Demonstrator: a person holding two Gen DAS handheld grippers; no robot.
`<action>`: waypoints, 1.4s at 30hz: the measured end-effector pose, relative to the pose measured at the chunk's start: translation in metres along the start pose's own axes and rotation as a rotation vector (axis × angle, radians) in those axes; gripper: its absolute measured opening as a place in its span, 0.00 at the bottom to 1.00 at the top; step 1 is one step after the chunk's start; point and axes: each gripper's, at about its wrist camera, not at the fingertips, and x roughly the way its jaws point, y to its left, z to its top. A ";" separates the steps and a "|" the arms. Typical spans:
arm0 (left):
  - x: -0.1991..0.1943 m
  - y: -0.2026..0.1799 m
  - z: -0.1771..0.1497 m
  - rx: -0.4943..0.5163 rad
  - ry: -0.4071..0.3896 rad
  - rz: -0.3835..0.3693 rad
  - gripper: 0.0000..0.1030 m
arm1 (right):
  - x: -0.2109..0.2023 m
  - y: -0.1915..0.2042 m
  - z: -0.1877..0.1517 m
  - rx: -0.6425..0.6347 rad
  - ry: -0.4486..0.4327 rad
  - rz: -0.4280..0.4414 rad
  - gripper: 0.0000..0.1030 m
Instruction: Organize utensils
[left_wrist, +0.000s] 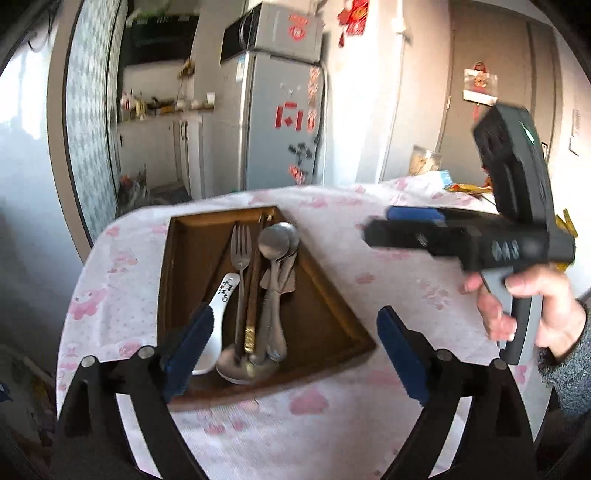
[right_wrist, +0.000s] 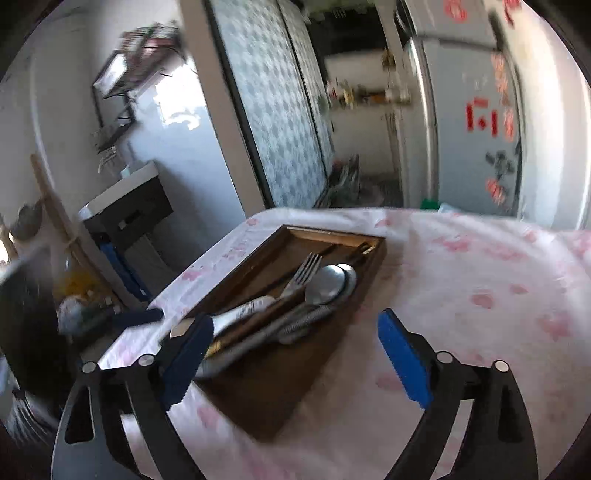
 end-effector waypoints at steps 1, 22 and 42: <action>-0.008 -0.006 -0.003 0.012 -0.025 0.009 0.94 | 0.000 0.000 0.000 0.000 0.000 0.000 0.93; -0.055 -0.040 -0.045 0.093 -0.267 0.183 0.97 | -0.080 0.003 -0.071 -0.137 -0.211 -0.128 0.97; -0.064 -0.026 -0.045 0.018 -0.294 0.197 0.97 | -0.080 0.014 -0.077 -0.135 -0.219 -0.157 0.97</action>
